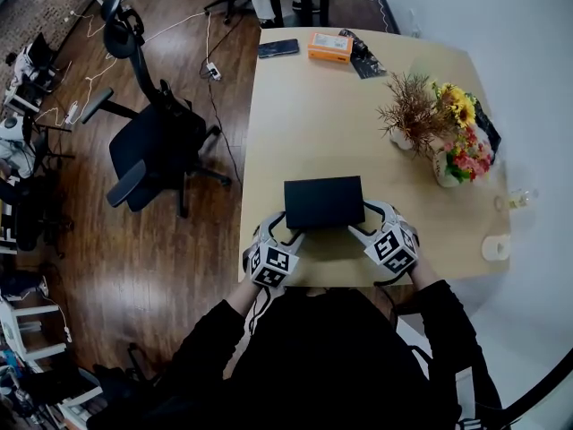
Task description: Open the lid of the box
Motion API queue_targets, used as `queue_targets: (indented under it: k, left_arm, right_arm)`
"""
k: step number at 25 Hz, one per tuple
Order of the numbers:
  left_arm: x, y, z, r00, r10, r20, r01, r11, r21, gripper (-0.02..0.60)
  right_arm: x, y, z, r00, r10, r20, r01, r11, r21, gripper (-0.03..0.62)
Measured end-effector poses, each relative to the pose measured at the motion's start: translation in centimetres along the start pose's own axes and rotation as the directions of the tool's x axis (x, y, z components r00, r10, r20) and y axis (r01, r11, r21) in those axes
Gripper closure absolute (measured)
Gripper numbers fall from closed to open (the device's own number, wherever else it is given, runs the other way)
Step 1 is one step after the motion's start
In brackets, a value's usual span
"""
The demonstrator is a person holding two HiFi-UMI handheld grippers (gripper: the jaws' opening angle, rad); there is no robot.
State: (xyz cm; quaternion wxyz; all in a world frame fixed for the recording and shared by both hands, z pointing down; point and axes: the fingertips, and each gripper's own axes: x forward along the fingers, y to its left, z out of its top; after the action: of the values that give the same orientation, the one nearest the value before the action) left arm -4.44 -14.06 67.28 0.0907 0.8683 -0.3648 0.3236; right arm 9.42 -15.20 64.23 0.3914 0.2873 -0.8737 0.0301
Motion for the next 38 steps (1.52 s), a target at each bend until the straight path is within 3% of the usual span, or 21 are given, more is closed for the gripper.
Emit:
queue_targets:
  k: [5,9,11,12,13,14,16,19,21,24,26,28,31,38]
  left_arm:
    - [0.2,0.3,0.1,1.0,-0.012,0.004,0.012,1.0,-0.01,0.334]
    - [0.6,1.0,0.4,1.0,-0.007,0.009,0.007,1.0,-0.009,0.334]
    - [0.7,1.4,0.6,1.0,-0.005,-0.004,0.005,1.0,-0.012,0.335]
    - [0.5,1.0,0.1,1.0,-0.013,-0.019,0.012,1.0,-0.016,0.334]
    - [0.4,0.1,-0.7,0.999,-0.029,-0.032,0.028,0.999,-0.019,0.336]
    - [0.3,-0.7,-1.3,0.998,-0.046,-0.038,0.046,0.999,-0.019,0.336]
    - [-0.1,-1.3,-1.2,0.998,-0.061,-0.028,0.06,0.998,-0.025,0.337]
    - [-0.5,-0.3,0.6,0.998,-0.052,0.019,0.053,0.998,-0.046,0.337]
    - [-0.5,0.1,0.9,0.998,-0.049,0.029,0.051,0.997,-0.062,0.337]
    - [-0.7,0.1,0.7,0.999,-0.04,0.013,0.041,0.996,-0.074,0.337]
    - [-0.5,-0.1,0.6,0.999,-0.038,0.014,0.039,0.997,-0.074,0.338]
    - [-0.3,-0.2,0.6,0.999,-0.031,0.024,0.033,0.997,-0.074,0.341]
    - [-0.7,-0.4,0.2,1.0,-0.014,0.016,0.015,0.997,-0.079,0.341]
    - [-0.3,1.6,2.4,0.998,0.05,0.029,-0.052,0.996,0.074,0.336]
  right_arm:
    - [0.0,-0.2,0.0,0.998,0.059,0.028,-0.062,0.99,0.125,0.332]
    - [0.1,-1.1,0.8,0.992,0.099,0.077,-0.115,0.963,0.244,0.342]
    - [0.1,-2.4,1.2,0.99,0.077,0.119,-0.114,0.934,0.338,0.348]
    - [-0.2,-2.9,0.9,0.989,0.047,0.141,-0.101,0.907,0.409,0.511]
    - [-0.6,-3.2,0.3,0.988,0.014,0.155,-0.086,0.882,0.464,0.594]
    - [-1.0,-3.0,-0.3,0.988,-0.01,0.157,-0.068,0.874,0.482,0.59]
    - [-1.8,-2.4,-0.8,0.989,-0.019,0.148,-0.05,0.893,0.448,0.449]
    - [-1.8,-1.4,-0.4,0.985,0.054,0.161,-0.122,0.887,0.445,0.301]
    - [-1.0,-0.5,-0.9,0.986,0.098,0.138,-0.148,0.896,0.419,0.253]
    - [0.5,0.9,-2.2,0.991,0.116,0.068,-0.132,0.931,0.34,0.246]
    - [1.2,0.9,-2.6,0.996,0.073,0.049,-0.085,0.945,0.315,0.257]
    - [1.4,0.5,-2.7,0.998,0.029,0.061,-0.047,0.944,0.328,0.307]
    - [1.1,0.9,-2.9,0.997,0.025,0.074,-0.049,0.939,0.341,0.332]
    - [1.4,-1.3,-1.5,0.994,-0.008,0.11,-0.026,0.953,0.301,0.336]
